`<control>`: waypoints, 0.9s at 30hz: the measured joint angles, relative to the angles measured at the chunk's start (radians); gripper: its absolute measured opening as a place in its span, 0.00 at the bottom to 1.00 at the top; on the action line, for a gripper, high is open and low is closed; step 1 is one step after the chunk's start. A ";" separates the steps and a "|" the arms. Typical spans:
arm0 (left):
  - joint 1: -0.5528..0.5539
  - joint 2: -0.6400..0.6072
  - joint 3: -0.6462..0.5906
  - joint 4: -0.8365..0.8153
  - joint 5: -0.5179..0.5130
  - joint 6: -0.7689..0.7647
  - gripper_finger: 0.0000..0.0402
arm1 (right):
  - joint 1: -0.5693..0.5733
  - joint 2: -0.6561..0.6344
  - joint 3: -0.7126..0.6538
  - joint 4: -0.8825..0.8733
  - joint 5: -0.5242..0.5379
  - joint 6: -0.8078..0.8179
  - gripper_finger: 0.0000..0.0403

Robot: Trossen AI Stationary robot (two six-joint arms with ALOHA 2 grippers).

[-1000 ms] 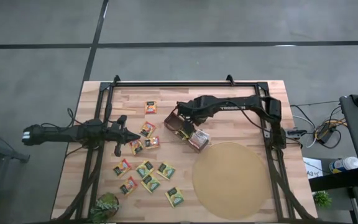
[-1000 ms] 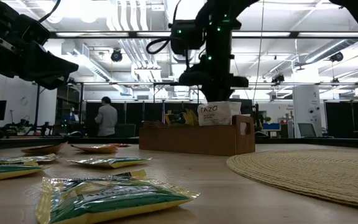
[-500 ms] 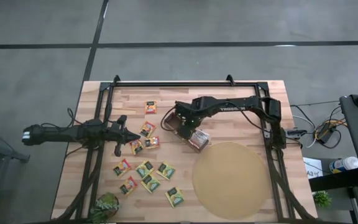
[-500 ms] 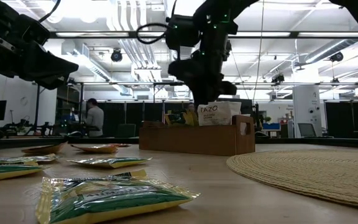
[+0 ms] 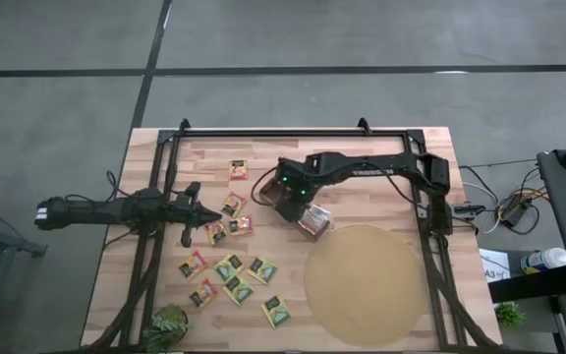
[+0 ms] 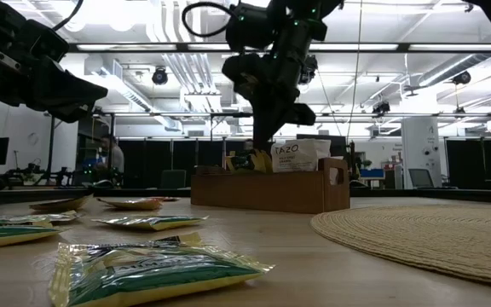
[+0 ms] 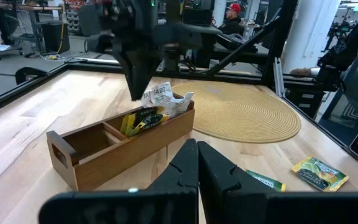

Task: Pick & Place Tea
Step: Adjust the yellow tea bags in the wooden organizer

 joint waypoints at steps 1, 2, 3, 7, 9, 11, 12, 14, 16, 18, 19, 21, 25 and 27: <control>0.000 0.000 0.000 0.000 0.000 0.000 0.00 | 0.001 -0.010 0.000 0.000 0.010 0.000 0.02; 0.000 0.000 0.000 0.000 0.000 0.000 0.00 | 0.004 -0.017 0.000 0.001 0.015 0.000 0.02; 0.000 0.000 0.000 0.000 0.000 0.000 0.00 | 0.005 -0.027 0.000 0.001 0.016 0.001 0.02; 0.000 0.000 0.000 0.000 0.000 0.000 0.00 | 0.027 -0.056 0.000 0.011 0.016 0.005 0.02; 0.000 0.000 0.000 0.000 0.000 0.000 0.00 | 0.047 -0.064 0.004 0.018 0.015 0.023 0.02; 0.000 0.000 0.000 0.000 0.000 0.000 0.00 | 0.070 -0.064 0.020 0.024 0.013 0.047 0.02; 0.000 0.000 0.000 0.000 0.000 0.000 0.00 | 0.082 -0.064 0.025 0.029 0.013 0.057 0.02; 0.000 0.000 0.000 0.000 0.000 0.000 0.00 | 0.104 -0.063 0.032 0.048 0.013 0.065 0.02; 0.000 0.000 0.000 0.000 0.000 0.000 0.00 | 0.119 -0.053 0.043 0.067 0.013 0.066 0.02; 0.000 0.000 0.000 0.000 0.000 0.000 0.00 | 0.128 -0.039 0.054 0.067 0.012 0.071 0.02; 0.000 0.000 0.000 0.000 0.000 0.000 0.00 | 0.130 -0.033 0.056 0.069 0.013 0.072 0.02; 0.000 0.000 0.000 0.000 0.000 0.000 0.00 | 0.133 -0.018 0.056 0.079 0.012 0.074 0.02; 0.000 0.000 0.000 0.000 0.000 0.000 0.00 | 0.135 0.005 0.056 0.082 0.011 0.077 0.02; 0.000 0.000 0.000 0.000 0.000 0.000 0.00 | 0.135 0.017 0.056 0.085 0.009 0.084 0.02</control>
